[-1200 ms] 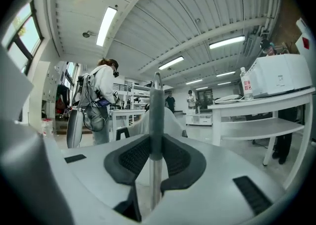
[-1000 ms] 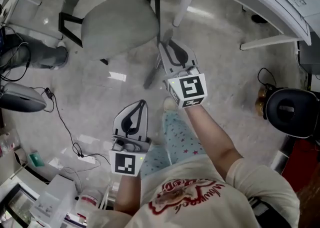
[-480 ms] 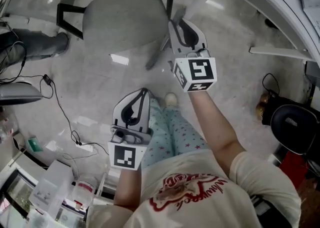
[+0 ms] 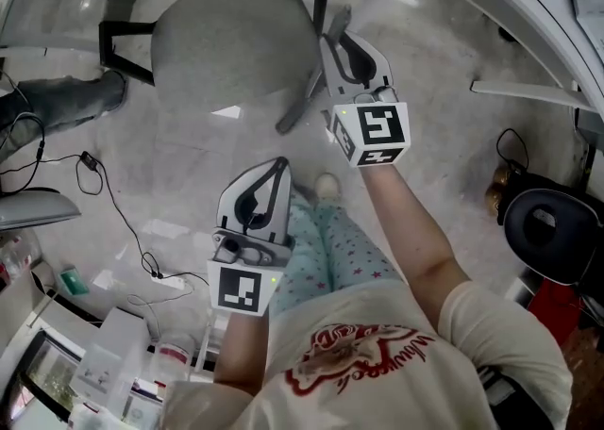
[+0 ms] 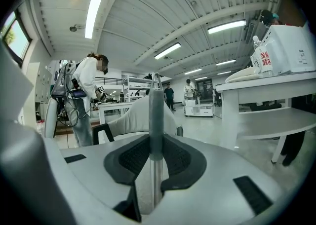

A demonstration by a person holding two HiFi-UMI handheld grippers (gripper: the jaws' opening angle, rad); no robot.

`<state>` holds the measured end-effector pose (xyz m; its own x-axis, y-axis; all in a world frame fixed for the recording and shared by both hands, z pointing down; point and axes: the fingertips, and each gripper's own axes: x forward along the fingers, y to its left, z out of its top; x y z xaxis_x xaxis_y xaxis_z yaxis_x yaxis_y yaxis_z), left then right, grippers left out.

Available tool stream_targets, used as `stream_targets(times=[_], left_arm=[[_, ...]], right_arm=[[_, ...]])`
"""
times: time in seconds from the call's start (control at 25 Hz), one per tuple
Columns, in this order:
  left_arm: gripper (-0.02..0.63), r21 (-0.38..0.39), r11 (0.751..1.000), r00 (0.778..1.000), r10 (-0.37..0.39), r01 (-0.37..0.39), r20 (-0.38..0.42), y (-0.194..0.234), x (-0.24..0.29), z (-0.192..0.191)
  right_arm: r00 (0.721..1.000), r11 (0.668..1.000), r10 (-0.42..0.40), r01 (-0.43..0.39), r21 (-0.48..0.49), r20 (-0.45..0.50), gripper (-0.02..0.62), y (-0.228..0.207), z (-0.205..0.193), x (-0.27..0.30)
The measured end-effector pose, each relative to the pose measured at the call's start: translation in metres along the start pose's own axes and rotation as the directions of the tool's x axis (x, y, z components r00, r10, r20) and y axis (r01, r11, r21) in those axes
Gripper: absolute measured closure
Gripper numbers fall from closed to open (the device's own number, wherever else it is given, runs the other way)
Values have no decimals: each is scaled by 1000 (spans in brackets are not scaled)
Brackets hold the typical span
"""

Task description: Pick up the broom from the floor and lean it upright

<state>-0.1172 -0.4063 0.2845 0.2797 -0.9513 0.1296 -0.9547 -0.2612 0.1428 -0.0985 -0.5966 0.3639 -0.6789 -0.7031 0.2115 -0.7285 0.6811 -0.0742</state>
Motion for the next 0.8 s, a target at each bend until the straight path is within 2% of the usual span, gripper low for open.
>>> stream_targets(times=[0.36, 0.52, 0.8], left_arm=[[584, -13, 1000, 1000, -20, 20, -6, 7, 9, -4], [584, -13, 1000, 1000, -18, 18, -4, 9, 11, -2], [584, -18, 1000, 1000, -26, 26, -7, 6, 12, -5]], right_arm=[[1000, 1000, 21, -21, -23, 15, 495, -1, 1, 0], [999, 998, 52, -51, -33, 10, 389, 2, 3, -2], [998, 997, 58, -58, -51, -4, 374, -6, -2, -7]])
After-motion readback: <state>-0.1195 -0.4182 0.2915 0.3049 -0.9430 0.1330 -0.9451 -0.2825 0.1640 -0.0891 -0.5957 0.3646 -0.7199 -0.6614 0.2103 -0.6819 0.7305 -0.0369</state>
